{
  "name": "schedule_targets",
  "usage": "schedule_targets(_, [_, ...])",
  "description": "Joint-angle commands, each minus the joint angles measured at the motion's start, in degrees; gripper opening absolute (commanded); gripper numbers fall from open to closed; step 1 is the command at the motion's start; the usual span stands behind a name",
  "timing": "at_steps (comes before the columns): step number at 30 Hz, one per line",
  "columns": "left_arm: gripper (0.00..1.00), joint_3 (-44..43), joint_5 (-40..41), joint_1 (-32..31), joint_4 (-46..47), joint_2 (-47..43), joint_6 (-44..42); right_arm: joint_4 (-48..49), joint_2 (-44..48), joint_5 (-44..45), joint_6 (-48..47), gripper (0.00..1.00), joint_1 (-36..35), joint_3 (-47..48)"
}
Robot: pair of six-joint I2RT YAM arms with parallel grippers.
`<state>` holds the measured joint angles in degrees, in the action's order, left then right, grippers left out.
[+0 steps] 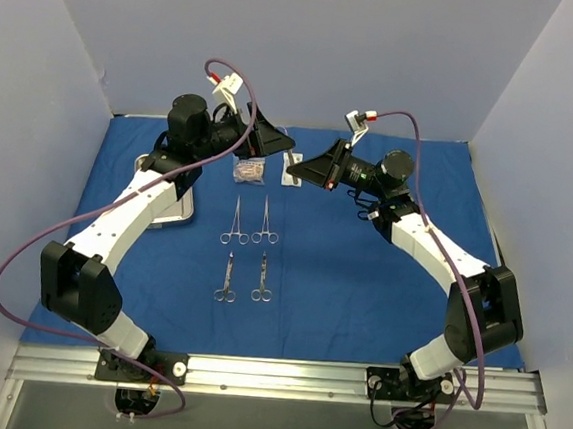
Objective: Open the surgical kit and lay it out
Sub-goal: Place the medical item in the surgical kit.
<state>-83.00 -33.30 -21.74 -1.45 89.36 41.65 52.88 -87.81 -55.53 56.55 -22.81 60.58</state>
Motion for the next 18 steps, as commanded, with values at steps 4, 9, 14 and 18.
schedule_targets(4, [0.88, 0.65, -11.0, 0.73, 14.37, -0.86, 5.46, 24.99, -1.75, -5.64, 15.08, 0.0, 0.22, -0.55])
schedule_targets(9, [0.64, 0.91, -10.91, 0.73, 15.25, -1.12, 6.6, 24.37, -2.1, -5.73, 14.37, 0.0, 0.31, -0.81])
schedule_targets(14, [0.4, 0.83, -10.21, 0.82, 16.22, -1.3, 7.13, 22.37, -2.63, -5.82, 13.41, 0.0, 0.31, -0.9])
schedule_targets(18, [0.14, 0.3, -8.72, 0.82, 15.96, -1.38, 7.66, 15.6, -2.01, -5.3, 7.11, 0.0, 0.31, -0.72])
